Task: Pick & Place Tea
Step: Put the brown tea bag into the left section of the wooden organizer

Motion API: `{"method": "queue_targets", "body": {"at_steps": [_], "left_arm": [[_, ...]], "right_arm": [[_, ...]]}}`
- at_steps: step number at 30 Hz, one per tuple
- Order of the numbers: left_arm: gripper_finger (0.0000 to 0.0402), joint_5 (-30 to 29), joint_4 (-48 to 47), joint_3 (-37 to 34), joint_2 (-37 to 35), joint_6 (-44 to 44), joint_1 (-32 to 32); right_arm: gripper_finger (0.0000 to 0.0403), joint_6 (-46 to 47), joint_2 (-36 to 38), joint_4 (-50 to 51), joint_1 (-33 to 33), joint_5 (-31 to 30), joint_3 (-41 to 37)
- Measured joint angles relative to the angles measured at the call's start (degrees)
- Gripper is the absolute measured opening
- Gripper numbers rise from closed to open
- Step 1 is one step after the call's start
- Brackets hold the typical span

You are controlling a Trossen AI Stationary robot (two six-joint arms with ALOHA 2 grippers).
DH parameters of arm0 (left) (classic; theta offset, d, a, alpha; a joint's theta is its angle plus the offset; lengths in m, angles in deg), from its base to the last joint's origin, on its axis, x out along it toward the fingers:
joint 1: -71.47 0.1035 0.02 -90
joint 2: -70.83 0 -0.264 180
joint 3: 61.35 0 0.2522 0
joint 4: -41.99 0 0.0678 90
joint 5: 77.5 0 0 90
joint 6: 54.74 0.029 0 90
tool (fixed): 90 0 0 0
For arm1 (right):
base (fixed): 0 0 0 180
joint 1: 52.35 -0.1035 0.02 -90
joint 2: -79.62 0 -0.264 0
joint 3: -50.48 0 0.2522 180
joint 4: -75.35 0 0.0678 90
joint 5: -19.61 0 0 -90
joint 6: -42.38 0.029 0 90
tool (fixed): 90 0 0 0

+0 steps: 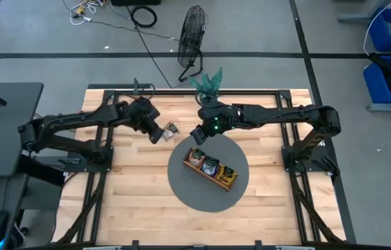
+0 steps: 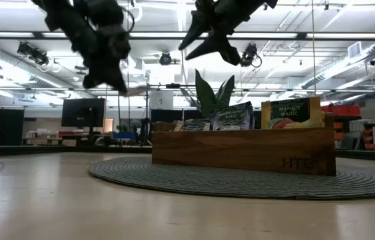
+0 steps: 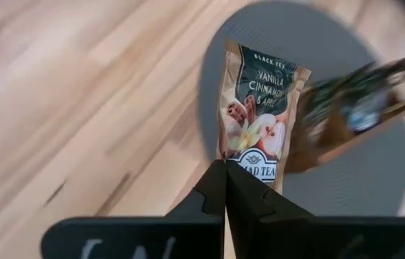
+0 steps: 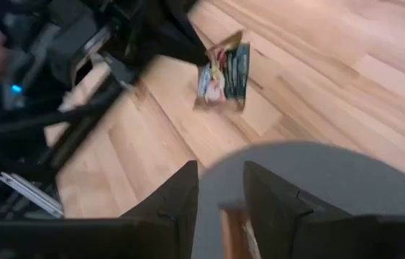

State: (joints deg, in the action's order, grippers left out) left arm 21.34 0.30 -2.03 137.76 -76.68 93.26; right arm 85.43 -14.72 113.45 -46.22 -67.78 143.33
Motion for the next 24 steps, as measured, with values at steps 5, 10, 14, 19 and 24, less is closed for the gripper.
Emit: {"method": "queue_targets", "body": {"at_steps": [5, 10, 14, 19, 24], "left_arm": [[0.0002, 0.0, -0.1, 4.37, -2.05, 0.1, -2.4], [0.0002, -0.05, -0.12, 8.5, -2.17, 0.06, -5.39], [0.0002, -0.3, 0.76, 10.7, -2.17, -0.9, -7.14], [0.0002, -2.19, 0.78, 11.65, -2.17, -1.43, -8.25], [0.0002, -2.23, 0.65, 11.65, -2.17, -1.78, -8.29]], "right_arm": [[0.0119, 0.27, 0.0, -6.43, 0.93, 2.61, 0.0], [0.0119, 2.12, 0.0, -9.69, 1.79, 2.93, 0.0], [0.0119, 2.64, 0.0, -10.86, 2.04, 2.97, 0.0], [0.0119, 3.06, 0.0, -12.18, 1.98, 4.16, 0.0], [0.0119, 3.47, 0.0, -12.79, 1.98, 4.95, 0.0]]}}
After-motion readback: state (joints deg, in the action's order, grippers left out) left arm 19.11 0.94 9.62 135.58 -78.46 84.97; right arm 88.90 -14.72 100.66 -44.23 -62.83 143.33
